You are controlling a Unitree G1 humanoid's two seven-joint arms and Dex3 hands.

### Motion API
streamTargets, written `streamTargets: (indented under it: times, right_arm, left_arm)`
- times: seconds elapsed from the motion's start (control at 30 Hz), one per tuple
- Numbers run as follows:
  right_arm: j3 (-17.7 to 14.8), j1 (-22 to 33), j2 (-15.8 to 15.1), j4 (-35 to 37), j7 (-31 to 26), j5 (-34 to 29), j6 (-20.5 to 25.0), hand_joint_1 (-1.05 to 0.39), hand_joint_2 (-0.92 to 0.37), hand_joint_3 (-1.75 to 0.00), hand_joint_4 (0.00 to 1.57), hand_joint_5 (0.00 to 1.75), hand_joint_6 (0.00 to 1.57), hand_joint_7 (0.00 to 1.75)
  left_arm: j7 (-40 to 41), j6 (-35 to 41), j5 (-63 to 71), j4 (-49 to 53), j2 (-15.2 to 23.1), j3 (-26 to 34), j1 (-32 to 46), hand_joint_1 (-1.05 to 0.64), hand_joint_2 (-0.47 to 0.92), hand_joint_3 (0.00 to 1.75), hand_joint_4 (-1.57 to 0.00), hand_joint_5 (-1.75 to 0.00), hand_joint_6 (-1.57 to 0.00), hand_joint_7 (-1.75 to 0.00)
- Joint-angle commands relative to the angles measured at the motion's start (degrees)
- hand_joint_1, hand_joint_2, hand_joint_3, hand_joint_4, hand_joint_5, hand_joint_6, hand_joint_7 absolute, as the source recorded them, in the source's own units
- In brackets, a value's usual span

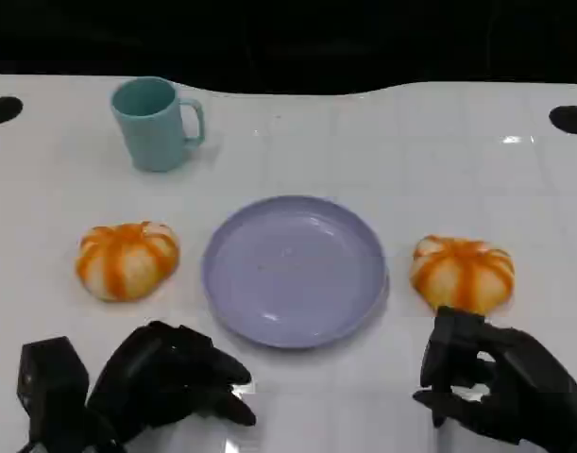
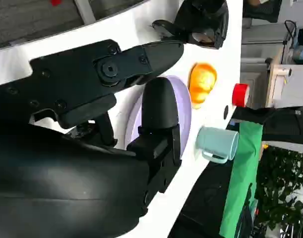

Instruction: Grasp the bread from the table and place it into the plate.

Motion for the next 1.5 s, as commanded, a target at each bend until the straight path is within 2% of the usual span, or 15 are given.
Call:
streamTargets:
  times: [0.03,0.97,1.17,1.3,1.5]
  right_arm:
    - [-0.27,-0.10,-0.52,-0.27,-0.16,-0.23,-0.26,-0.38,-0.92,-0.06,0.72,1.75,0.54,1.67]
    - [-0.35,-0.21,-0.36,0.13,0.36,-0.12,-1.15,-0.37,-0.92,-0.07,0.71,1.75,0.53,1.67]
    - [-0.48,-0.42,0.11,-0.96,-0.15,0.15,-0.98,-0.42,-0.92,-0.10,0.66,1.75,0.50,1.61]
    - [-0.89,-1.33,0.08,-1.37,0.05,0.47,-2.46,-0.46,-0.92,-0.10,0.56,1.72,0.51,1.36]
    - [-1.80,-3.42,-0.49,-0.03,0.60,0.96,-7.02,-0.44,-0.92,-0.10,0.47,1.50,0.50,0.96]
  left_arm:
    - [-0.48,-0.08,-0.27,0.07,0.93,0.44,-0.05,-1.05,0.78,0.00,-1.57,-0.18,-1.55,0.00]
    - [-0.34,0.00,-0.28,-0.09,0.85,0.46,-0.02,-1.05,0.78,0.00,-1.57,-0.19,-1.55,0.00]
    - [-0.44,-0.07,-0.30,0.28,0.82,0.50,-0.18,-1.05,0.78,0.00,-1.57,-0.18,-1.55,0.00]
    - [-0.41,-0.25,-0.18,0.47,0.78,0.44,-0.27,-1.05,0.78,0.00,-1.57,-0.19,-1.55,0.00]
    - [-0.13,-1.06,0.20,0.75,0.79,0.35,-0.30,-1.05,0.79,0.01,-1.57,-0.19,-1.55,0.00]
